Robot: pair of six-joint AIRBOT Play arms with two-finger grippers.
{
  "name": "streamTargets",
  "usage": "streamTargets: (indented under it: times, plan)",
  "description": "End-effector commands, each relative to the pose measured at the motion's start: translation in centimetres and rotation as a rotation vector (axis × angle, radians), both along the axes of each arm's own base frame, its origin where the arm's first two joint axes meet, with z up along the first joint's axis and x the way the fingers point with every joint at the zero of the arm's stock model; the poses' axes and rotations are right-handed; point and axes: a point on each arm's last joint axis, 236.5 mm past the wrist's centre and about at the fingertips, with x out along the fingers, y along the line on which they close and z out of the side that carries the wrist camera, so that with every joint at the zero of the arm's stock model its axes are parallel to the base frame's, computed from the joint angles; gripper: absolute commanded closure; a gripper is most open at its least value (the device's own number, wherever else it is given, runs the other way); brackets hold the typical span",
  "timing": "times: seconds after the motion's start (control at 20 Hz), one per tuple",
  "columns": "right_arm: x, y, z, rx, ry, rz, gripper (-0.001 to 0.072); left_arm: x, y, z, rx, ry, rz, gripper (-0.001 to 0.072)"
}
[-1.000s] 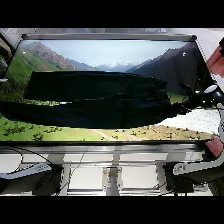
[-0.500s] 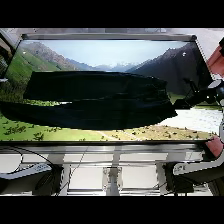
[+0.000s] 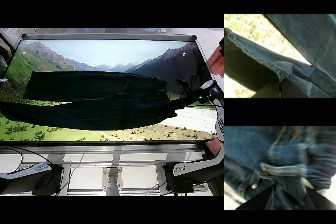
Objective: Fold the clothes and pants, and hang the long-sleeved shirts on hangers.
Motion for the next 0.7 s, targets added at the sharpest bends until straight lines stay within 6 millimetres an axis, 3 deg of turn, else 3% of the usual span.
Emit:
streamTargets:
  times: [0.0,0.2,0.25,0.3,0.45,0.55,0.65]
  plan:
    - [-3.4,1.9,-0.4,0.072,0.15,0.025,0.0356,-0.7,0.4,-0.6,0.024,0.038,-0.001,0.0676]
    - [-7.3,3.4,-0.6,0.139,0.286,0.049,0.0555,-3.7,1.2,-2.6,0.079,0.181,-0.024,0.0676]
    - [-7.9,3.6,-0.2,0.153,0.308,0.06,0.0658,-4.3,1.6,-3.0,0.096,0.21,-0.024,0.0676]
    - [-8.3,3.7,0.3,0.162,0.319,0.069,0.0684,-4.5,1.8,-3.1,0.102,0.22,-0.023,0.0676]
    - [-7.6,3.4,2.5,0.132,0.245,0.074,0.0684,-3.5,1.3,-2.5,0.112,0.166,-0.067,0.0676]
    - [-6.3,2.4,5.0,0.103,0.149,0.05,0.0684,-1.8,-1.4,-0.8,0.116,0.015,-0.265,0.0676]
    - [-5.7,0.5,7.6,0.062,0.054,0.0,0.0684,-0.1,-2.8,1.0,0.113,-0.119,-0.333,0.0676]
